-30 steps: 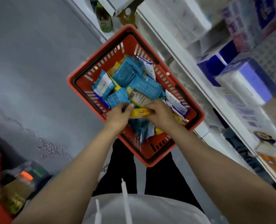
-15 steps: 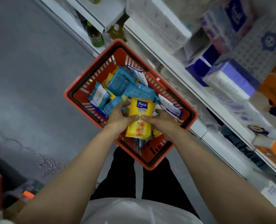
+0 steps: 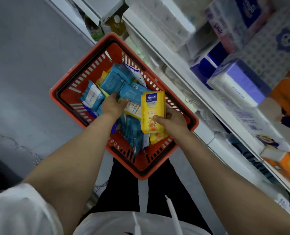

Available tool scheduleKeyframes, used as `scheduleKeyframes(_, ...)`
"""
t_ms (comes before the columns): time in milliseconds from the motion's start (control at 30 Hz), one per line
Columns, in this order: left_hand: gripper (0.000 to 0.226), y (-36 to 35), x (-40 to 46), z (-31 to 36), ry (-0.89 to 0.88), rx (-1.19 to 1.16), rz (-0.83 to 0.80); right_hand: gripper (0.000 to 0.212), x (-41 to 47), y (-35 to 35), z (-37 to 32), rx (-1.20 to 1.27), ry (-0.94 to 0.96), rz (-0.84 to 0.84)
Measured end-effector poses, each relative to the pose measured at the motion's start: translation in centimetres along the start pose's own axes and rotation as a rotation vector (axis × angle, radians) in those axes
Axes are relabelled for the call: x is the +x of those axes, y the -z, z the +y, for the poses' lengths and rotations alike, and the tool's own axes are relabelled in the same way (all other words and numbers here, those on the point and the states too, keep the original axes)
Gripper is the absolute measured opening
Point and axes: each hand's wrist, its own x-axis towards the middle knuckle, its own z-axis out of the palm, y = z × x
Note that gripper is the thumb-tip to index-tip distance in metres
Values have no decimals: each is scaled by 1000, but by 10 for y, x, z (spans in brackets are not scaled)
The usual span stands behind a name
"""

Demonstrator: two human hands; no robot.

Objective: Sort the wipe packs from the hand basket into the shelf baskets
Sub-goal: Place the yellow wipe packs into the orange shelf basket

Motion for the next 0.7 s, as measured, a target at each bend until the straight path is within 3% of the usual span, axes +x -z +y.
scheduleKeyframes(100, 55, -6, -1, 2, 77, 1, 51, 40, 3, 4, 4, 18, -6, -25)
scheduleKeyframes(233, 18, -12, -16, 1, 87, 34, 97, 30, 6, 16, 5, -19, 3, -76)
scheduleKeyframes(400, 30, -10, -64, 8, 161, -426, 143, 46, 5, 38, -4, -97, 31, -64)
scheduleKeyframes(500, 24, -7, -96, 10, 137, -570, 152, 57, 1, 43, -13, -88, 70, -47)
scheduleKeyframes(600, 16, -5, -124, 16, 77, -668, 123, 48, -8, 40, -26, -80, 166, -69)
scheduleKeyframes(700, 13, -8, -151, 25, -105, -604, 156, 40, -25, 30, -38, -53, 220, -96)
